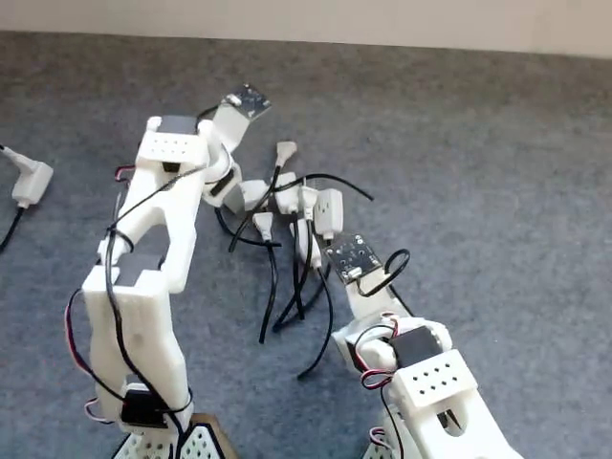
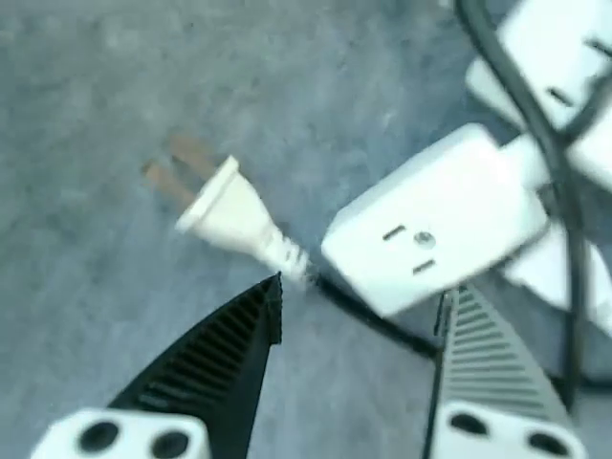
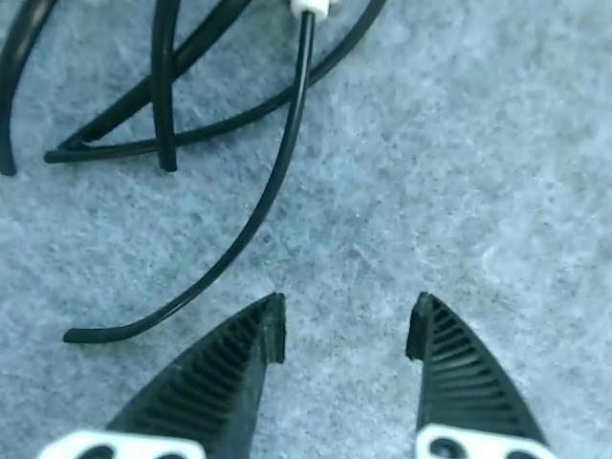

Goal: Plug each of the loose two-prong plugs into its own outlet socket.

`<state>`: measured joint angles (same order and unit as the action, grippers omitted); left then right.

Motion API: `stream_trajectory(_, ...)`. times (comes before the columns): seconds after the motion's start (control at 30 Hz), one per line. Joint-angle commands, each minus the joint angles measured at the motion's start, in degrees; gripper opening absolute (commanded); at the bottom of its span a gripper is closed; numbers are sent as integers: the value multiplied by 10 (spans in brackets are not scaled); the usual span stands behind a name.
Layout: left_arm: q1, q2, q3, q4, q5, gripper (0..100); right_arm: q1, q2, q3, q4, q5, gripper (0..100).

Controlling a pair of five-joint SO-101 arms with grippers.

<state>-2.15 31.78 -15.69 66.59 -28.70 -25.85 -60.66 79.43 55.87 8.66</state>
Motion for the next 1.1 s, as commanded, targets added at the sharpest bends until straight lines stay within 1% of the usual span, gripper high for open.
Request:
stream_trajectory(0.0, 15, 25, -2, -59, 4, 252, 4, -11, -4, -8, 2, 206)
stream_trajectory(0.1, 18, 29, -36, -61, 4, 252, 4, -11, -4, -8, 2, 206)
stream_trajectory(0.27, 2, 31, -115, -57, 6, 252, 4, -11, -4, -8, 2, 206)
stream_trajectory(0.47, -15, 31, -167, -61, 8, 252, 4, -11, -4, -8, 2, 206)
stream_trajectory(0.63, -12, 31, -188, -57, 44, 252, 3, -11, -4, -8, 2, 206)
stream_trajectory(0.8, 10, 34, -188, -61, 121, 252, 3, -11, -4, -8, 2, 206)
stream_trajectory(0.93, 22, 101, -190, -48, 124, 252, 3, -11, -4, -8, 2, 206)
stream_trajectory(1.07, -4, 178, -190, -44, 119, 252, 3, -11, -4, -8, 2, 206)
